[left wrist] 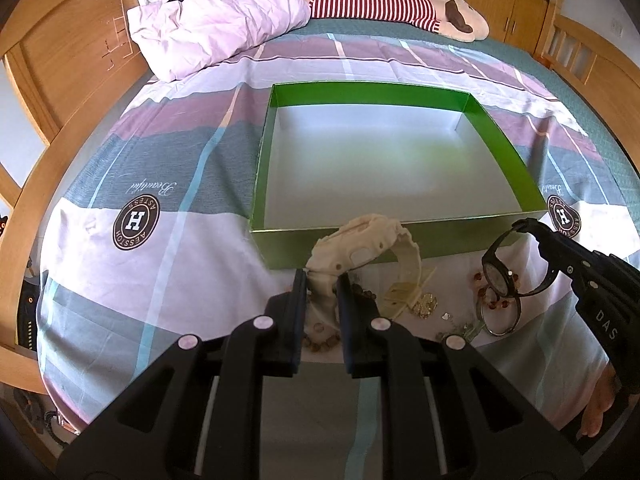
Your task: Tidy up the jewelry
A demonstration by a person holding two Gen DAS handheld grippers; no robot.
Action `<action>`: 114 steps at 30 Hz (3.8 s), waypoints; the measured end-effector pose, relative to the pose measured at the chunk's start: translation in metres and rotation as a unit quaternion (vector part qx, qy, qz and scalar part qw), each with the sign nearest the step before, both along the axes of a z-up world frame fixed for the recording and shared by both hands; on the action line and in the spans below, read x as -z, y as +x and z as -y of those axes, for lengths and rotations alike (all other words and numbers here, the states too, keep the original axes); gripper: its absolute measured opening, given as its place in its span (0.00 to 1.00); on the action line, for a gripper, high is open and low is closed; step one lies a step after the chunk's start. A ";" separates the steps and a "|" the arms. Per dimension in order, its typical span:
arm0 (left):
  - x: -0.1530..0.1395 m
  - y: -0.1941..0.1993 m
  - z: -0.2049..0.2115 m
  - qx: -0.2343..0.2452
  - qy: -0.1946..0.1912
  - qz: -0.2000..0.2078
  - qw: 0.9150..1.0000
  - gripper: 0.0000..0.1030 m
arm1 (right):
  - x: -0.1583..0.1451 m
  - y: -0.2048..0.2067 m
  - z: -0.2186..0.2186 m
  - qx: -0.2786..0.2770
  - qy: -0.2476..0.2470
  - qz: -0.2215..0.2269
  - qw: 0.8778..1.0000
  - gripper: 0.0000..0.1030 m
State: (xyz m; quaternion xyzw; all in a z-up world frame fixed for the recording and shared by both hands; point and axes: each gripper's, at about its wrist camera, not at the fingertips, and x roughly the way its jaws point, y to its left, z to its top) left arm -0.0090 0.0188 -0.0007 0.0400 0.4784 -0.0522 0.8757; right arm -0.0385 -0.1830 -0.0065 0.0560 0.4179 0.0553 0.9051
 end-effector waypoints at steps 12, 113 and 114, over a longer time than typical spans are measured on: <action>-0.034 0.021 -0.006 -0.019 -0.010 0.030 0.999 0.15 | -0.039 0.015 0.006 0.009 0.021 0.037 0.999 0.11; 0.022 0.037 -0.032 -0.003 -0.085 -0.116 0.990 0.08 | 0.036 0.026 -0.018 -0.032 -0.016 -0.138 0.990 0.10; 0.021 0.037 -0.031 -0.003 -0.083 -0.113 0.990 0.08 | 0.035 0.025 -0.019 -0.033 -0.016 -0.136 0.990 0.10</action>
